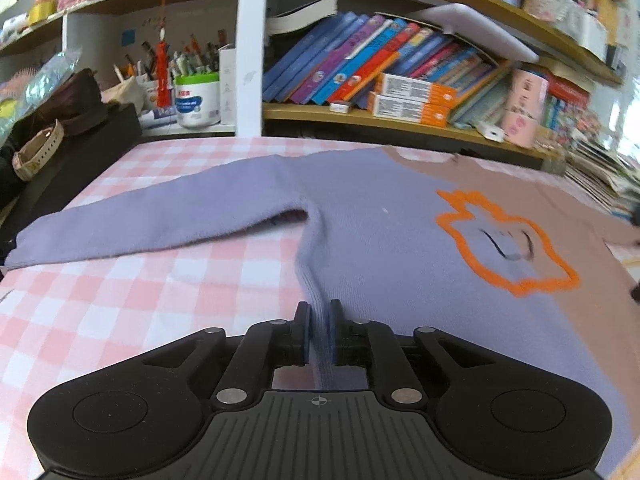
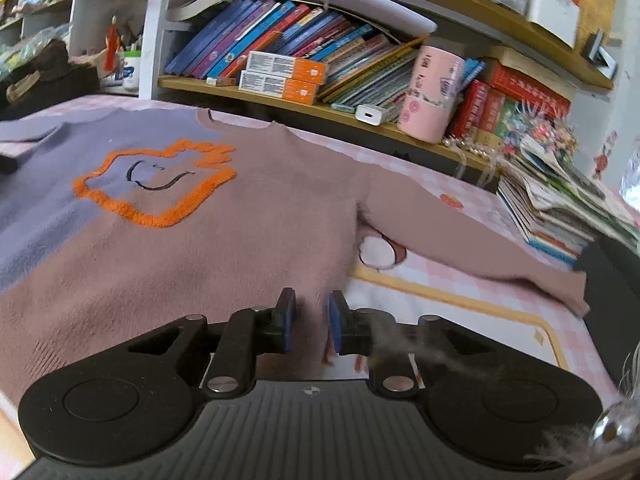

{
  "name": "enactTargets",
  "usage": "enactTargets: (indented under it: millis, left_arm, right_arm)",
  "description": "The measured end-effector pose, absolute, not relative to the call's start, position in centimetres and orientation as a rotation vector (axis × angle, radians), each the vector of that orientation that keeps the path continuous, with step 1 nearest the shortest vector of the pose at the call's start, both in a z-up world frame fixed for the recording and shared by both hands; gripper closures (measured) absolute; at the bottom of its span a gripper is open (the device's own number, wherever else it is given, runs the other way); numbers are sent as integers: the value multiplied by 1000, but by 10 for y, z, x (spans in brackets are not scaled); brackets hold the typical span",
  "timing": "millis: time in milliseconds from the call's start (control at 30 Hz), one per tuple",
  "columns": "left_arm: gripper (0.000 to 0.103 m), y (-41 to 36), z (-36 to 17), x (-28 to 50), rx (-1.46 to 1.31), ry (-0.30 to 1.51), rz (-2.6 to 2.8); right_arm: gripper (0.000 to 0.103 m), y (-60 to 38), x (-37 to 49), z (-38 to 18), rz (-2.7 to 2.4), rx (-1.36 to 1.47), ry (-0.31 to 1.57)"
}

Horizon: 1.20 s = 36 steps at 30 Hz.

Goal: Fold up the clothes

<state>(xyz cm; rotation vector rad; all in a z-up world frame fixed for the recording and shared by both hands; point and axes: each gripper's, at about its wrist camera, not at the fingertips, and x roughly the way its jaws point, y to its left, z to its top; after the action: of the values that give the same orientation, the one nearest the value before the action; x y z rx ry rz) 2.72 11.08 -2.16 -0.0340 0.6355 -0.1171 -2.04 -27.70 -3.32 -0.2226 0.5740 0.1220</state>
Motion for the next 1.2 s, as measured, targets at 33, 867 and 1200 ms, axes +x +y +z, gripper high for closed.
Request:
enactTargets:
  millis: [33,867,1200]
  left_arm:
    - [89,112,-21,20,-46,637,-125]
    - [96,118,-26,-22,-120,630,-174]
    - [97,116,-26,-29,-95,629,-173]
  right_arm:
    - [85,-279,-26,-32,124,-215,576]
    - [93,-285,-80,-30,219,-141,599]
    - [93,-281,-83,-31,215,-171,589]
